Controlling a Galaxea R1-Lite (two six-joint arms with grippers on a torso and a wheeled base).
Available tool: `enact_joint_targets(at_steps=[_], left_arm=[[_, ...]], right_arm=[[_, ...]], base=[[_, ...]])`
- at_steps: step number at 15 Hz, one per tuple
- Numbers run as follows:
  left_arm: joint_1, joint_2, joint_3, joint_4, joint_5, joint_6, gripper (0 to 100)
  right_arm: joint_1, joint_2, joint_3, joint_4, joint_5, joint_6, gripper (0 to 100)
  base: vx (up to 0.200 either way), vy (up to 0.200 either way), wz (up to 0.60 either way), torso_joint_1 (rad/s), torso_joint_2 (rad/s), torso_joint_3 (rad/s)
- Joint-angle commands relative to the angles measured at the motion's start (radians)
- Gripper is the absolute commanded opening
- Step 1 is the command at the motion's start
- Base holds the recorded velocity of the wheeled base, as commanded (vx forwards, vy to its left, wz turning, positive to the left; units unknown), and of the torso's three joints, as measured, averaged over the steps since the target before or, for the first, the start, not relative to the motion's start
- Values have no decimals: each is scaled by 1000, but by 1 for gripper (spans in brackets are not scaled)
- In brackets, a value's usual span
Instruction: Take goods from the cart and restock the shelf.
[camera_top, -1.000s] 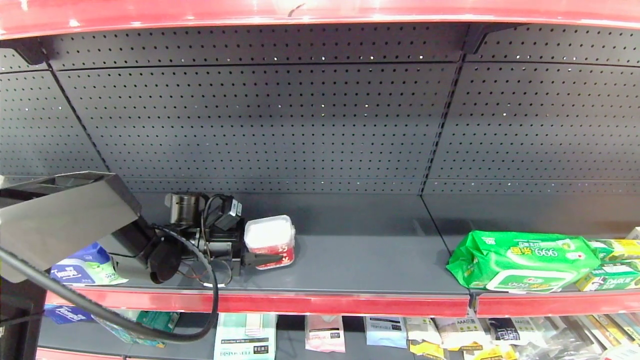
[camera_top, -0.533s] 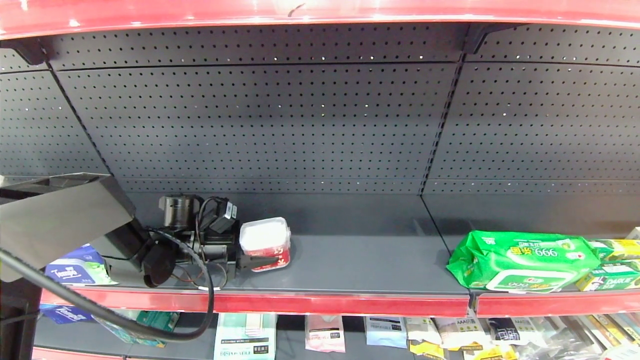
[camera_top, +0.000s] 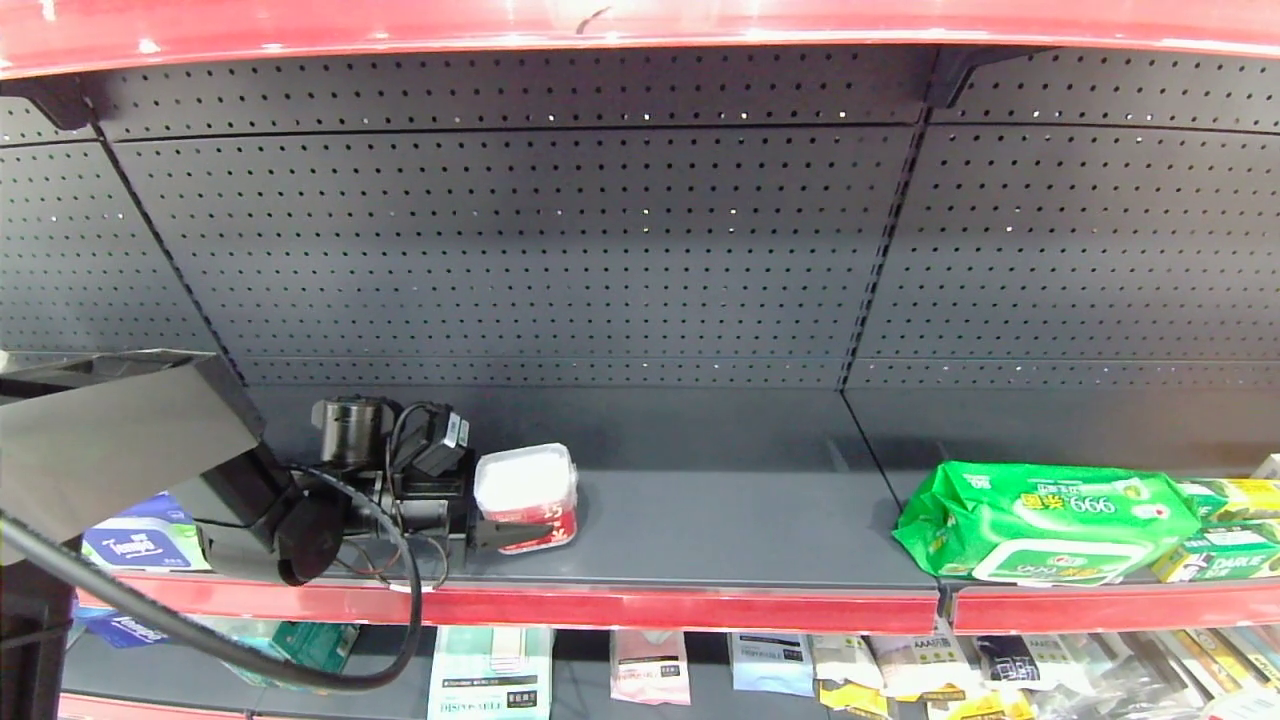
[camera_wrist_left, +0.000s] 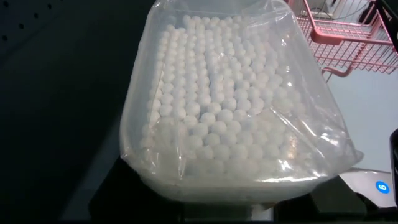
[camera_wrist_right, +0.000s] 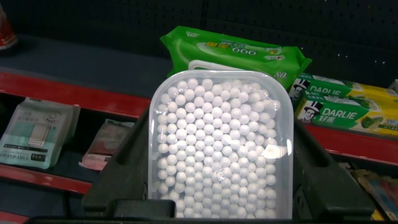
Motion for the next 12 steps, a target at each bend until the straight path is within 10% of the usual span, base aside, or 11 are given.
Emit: enact_joint_targets(at_steps=[1, 12], left_arm=[[0, -1, 12, -2, -1, 2, 0], [26, -12, 72, -4, -3, 38, 0]], right_arm=[[0, 1, 0, 0, 0, -1, 0], [0, 1, 0, 0, 0, -1, 0]], base=[[0, 0, 0, 0, 0, 0], [0, 0, 0, 0, 0, 0]])
